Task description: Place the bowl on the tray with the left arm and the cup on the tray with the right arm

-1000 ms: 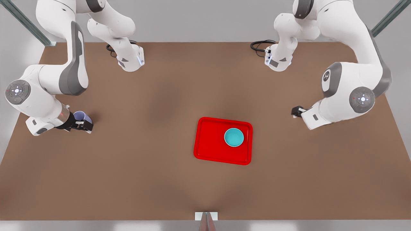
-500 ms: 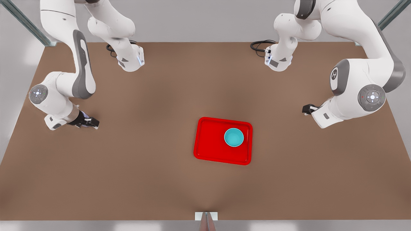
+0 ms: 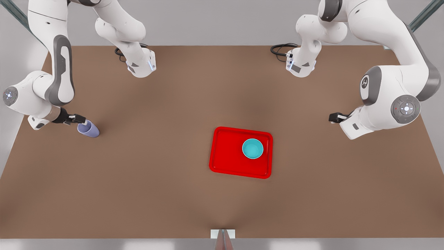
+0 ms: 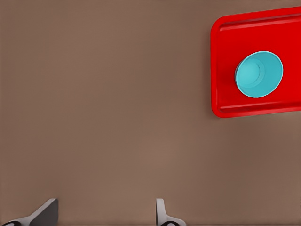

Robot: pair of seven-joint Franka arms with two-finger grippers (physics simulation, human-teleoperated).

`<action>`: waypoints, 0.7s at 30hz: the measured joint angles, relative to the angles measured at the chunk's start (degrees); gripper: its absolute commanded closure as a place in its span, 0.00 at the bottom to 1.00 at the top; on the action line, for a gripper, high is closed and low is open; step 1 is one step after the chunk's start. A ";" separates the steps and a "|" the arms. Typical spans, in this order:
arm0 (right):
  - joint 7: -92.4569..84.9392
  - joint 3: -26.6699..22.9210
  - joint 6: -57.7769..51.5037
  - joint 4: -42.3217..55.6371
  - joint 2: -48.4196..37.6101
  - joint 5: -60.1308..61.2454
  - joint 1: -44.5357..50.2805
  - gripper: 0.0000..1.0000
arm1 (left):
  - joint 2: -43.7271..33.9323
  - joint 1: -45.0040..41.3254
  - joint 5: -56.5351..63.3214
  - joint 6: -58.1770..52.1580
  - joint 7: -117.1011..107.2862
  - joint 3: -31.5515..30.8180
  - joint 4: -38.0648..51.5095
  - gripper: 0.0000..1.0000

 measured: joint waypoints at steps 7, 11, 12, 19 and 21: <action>-0.95 -1.29 4.35 0.09 4.04 -0.10 -1.41 0.00 | -0.10 0.00 -0.01 -0.15 -0.18 0.00 0.03 0.00; -0.87 -1.28 4.54 0.04 5.68 -0.01 -2.05 0.00 | -0.07 0.00 -0.06 -0.40 -0.09 0.00 0.00 0.00; -0.87 -1.25 4.54 0.00 6.02 -0.01 -2.10 0.00 | -0.07 0.00 -0.07 -0.36 -0.09 0.00 0.00 0.00; -3.41 -1.25 10.23 -2.73 8.30 -0.01 -3.51 0.01 | -0.07 0.00 -0.09 -0.42 -0.09 0.00 0.00 0.00; -3.42 -1.25 10.42 -2.64 8.68 0.08 -3.84 0.01 | -0.07 0.00 -0.10 -0.44 -0.09 0.00 0.00 0.00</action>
